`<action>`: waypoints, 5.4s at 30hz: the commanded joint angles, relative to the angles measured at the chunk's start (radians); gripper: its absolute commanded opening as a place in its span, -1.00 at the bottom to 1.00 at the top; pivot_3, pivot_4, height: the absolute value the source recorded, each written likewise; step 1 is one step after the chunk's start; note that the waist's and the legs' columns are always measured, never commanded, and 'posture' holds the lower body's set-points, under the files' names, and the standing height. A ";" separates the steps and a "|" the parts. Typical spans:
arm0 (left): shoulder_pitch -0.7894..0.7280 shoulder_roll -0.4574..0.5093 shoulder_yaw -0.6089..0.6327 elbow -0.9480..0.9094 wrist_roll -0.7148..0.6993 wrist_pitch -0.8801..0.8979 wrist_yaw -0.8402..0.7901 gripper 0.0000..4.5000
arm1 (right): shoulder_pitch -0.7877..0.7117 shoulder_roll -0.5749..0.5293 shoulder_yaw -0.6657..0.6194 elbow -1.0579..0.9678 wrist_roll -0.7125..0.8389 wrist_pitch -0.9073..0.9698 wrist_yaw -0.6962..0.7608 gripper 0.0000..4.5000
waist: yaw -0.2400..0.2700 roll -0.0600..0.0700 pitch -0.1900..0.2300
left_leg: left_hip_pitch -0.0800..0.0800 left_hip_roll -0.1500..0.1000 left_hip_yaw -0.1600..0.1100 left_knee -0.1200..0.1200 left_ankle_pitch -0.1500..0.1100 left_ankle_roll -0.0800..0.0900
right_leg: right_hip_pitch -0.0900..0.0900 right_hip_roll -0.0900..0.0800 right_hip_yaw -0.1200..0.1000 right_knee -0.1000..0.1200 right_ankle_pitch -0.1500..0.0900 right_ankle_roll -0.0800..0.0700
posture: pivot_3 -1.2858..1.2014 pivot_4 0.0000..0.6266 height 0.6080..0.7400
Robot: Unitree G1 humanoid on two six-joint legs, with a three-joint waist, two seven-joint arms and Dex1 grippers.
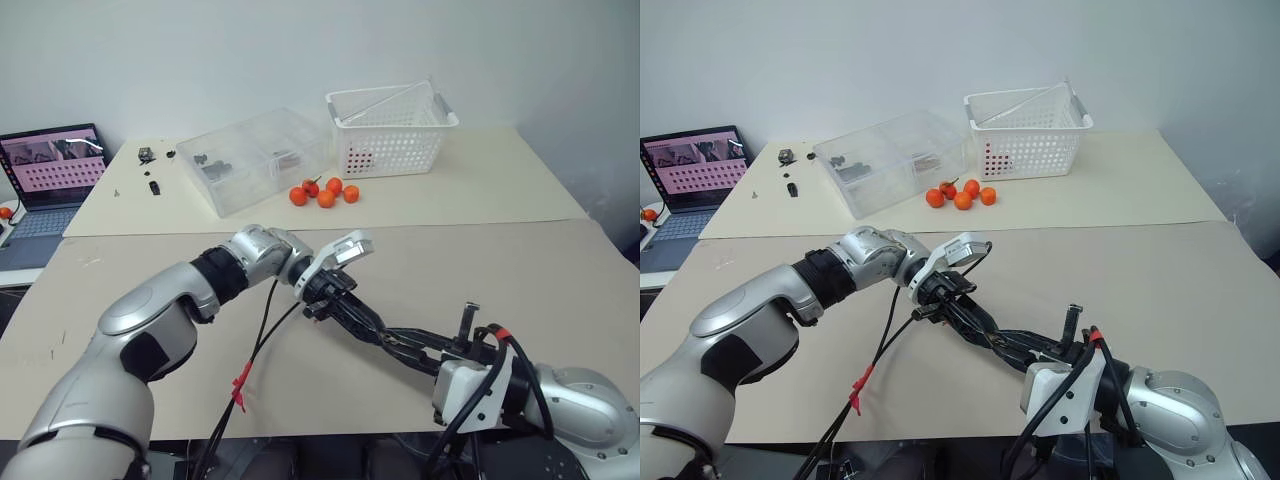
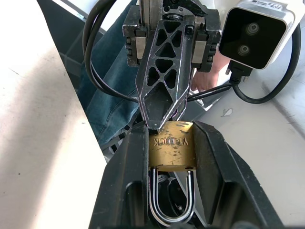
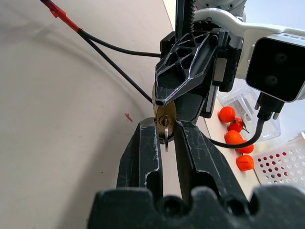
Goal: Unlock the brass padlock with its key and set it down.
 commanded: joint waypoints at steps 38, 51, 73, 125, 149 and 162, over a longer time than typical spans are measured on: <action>-0.037 -0.013 -0.017 0.006 -0.025 -0.033 -0.010 -0.63 | -0.003 0.052 0.030 -0.065 0.000 -0.013 -0.018 -0.21 | 0.000 0.000 0.000 | 0.000 0.000 0.000 0.000 0.000 0.000 | 0.000 0.000 0.000 0.000 0.000 0.000 | 0.03 -0.52 1.00; -0.043 -0.010 -0.017 0.010 -0.029 -0.037 -0.010 -0.63 | -0.020 0.052 0.037 -0.054 0.004 -0.010 -0.014 -0.96 | 0.000 0.000 0.000 | 0.000 0.000 0.000 0.000 0.000 0.000 | 0.000 0.000 0.000 0.000 0.000 0.001 | 0.03 -0.52 1.00; -0.049 0.029 0.028 0.001 -0.055 0.005 -0.010 0.86 | -0.056 0.050 0.037 -0.018 0.029 -0.015 -0.003 -0.96 | -0.001 0.000 0.000 | 0.000 0.000 0.000 0.000 0.000 0.000 | 0.000 0.000 0.000 0.000 0.000 0.001 | 0.03 -0.52 1.00; 0.546 0.108 0.905 -0.560 0.555 -0.141 0.319 0.01 | -0.512 0.032 -0.029 0.340 0.647 0.672 -0.008 -0.96 | -0.001 0.003 -0.002 | 0.000 0.002 0.001 -0.003 0.000 0.000 | -0.001 -0.001 0.003 0.001 0.007 -0.010 | 0.03 -0.52 1.00; 0.511 0.016 0.881 -0.475 0.622 -0.161 0.288 -0.98 | -0.601 0.102 -0.005 0.182 0.802 0.813 -0.119 -0.96 | 0.001 0.010 -0.008 | 0.001 0.007 0.001 -0.008 0.000 0.000 | 0.000 0.000 0.002 -0.002 0.008 -0.010 | 0.03 -0.52 1.00; 0.478 -0.005 0.887 -0.435 0.646 -0.185 0.267 -0.98 | -0.548 0.075 -0.002 0.155 0.812 0.822 -0.142 -0.96 | -0.002 0.014 -0.010 | 0.004 0.021 0.001 -0.008 -0.002 0.003 | 0.000 0.015 0.001 -0.002 0.010 -0.013 | 0.03 -0.52 1.00</action>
